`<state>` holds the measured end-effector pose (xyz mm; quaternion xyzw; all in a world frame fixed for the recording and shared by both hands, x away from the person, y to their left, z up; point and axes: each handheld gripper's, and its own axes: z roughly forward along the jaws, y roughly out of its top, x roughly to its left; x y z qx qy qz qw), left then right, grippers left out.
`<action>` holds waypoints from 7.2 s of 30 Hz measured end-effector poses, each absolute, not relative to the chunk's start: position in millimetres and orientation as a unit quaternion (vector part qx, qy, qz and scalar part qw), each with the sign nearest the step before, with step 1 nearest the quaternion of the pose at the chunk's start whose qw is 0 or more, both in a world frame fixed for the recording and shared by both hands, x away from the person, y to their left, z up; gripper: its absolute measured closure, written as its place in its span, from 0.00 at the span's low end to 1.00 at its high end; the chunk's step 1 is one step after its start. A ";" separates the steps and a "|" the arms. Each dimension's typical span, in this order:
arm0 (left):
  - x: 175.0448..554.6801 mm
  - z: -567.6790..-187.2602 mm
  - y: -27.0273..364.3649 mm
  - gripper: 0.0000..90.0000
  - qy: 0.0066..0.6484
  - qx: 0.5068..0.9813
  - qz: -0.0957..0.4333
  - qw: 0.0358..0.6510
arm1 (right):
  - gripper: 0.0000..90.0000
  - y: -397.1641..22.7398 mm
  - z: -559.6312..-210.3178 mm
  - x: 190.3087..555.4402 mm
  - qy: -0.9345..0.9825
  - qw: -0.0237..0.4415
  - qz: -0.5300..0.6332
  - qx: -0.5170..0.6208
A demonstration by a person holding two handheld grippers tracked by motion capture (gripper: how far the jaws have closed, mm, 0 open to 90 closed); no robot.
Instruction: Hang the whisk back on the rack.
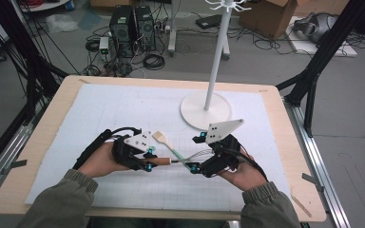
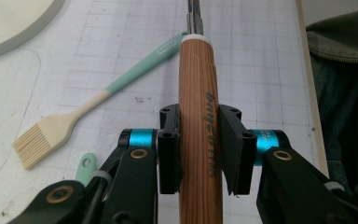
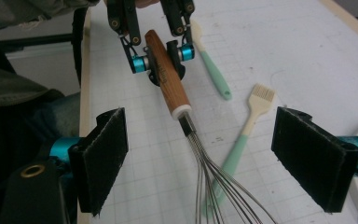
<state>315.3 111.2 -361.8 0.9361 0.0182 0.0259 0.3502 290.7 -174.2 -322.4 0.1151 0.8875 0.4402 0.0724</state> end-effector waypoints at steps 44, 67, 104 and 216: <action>311.2 -357.0 74.2 0.78 -0.005 0.935 0.020 0.355 | 0.35 -139.7 -334.4 295.6 0.940 0.062 0.330 0.056; 308.8 -354.6 74.5 0.78 -0.011 0.932 0.019 0.361 | 0.65 -115.3 -342.0 300.9 0.969 0.057 0.239 0.010; 312.4 -356.9 95.2 0.65 0.023 0.911 -0.004 0.412 | 0.79 -124.4 -334.2 294.6 0.968 0.072 0.239 0.007; 308.3 -354.6 183.2 0.53 0.110 0.847 0.045 0.517 | 0.80 -141.6 -294.4 328.3 0.911 0.021 0.404 0.079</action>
